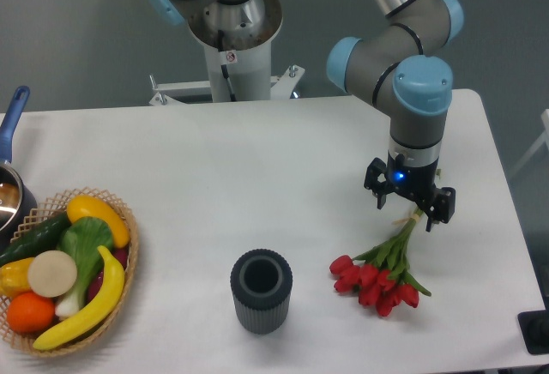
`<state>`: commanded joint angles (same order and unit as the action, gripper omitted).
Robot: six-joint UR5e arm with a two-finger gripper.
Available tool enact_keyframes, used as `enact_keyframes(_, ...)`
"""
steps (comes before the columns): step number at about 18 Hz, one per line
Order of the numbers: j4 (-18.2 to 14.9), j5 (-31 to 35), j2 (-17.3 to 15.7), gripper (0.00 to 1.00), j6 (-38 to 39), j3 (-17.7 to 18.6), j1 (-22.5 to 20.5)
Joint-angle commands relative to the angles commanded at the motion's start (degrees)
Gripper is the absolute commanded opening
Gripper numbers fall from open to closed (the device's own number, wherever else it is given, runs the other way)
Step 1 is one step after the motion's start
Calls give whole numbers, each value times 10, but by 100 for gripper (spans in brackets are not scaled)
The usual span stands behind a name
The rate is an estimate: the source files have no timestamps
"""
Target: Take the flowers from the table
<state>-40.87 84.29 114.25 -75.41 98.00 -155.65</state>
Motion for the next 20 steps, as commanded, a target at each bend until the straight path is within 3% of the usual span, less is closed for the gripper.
enact_keyframes(6,3,1,42,100,3,-10,4)
enact_keyframes(20,4,1,77,100,20,-8,15)
